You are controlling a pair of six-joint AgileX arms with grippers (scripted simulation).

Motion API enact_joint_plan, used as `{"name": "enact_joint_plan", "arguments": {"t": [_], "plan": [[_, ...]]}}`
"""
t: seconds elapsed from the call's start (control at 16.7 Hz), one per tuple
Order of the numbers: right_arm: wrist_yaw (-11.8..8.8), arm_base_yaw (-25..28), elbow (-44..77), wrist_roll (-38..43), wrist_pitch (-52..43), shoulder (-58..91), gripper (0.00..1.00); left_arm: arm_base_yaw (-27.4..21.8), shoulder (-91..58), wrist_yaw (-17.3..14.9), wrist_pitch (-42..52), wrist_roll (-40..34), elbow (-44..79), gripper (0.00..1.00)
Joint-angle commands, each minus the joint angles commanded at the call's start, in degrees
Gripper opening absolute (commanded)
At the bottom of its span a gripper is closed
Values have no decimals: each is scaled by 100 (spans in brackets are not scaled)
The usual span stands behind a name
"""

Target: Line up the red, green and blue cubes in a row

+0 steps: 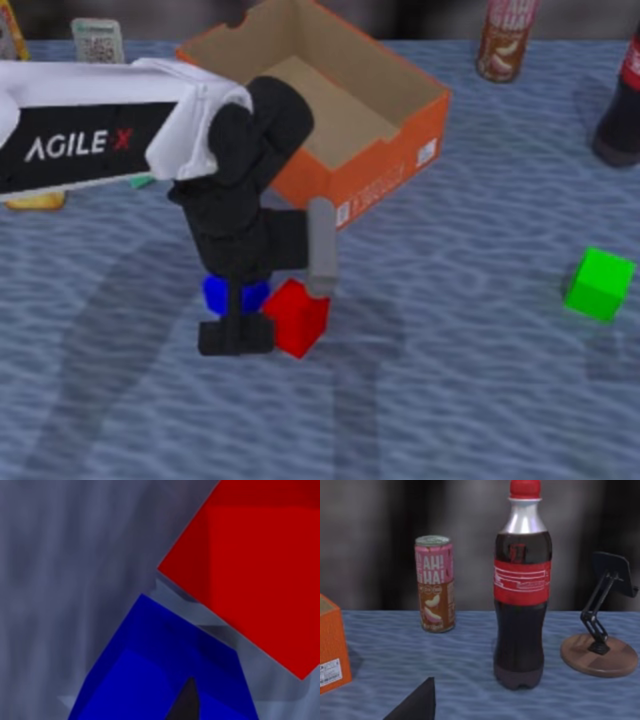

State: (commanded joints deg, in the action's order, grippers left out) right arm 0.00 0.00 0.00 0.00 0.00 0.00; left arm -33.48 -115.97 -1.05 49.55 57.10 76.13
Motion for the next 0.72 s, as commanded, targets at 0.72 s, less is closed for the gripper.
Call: {"name": "enact_joint_plan", "arguments": {"t": [0.72], "plan": [[0,0,0,0,0,0,100,179,821,-41,1518,-37,1011,100]]}}
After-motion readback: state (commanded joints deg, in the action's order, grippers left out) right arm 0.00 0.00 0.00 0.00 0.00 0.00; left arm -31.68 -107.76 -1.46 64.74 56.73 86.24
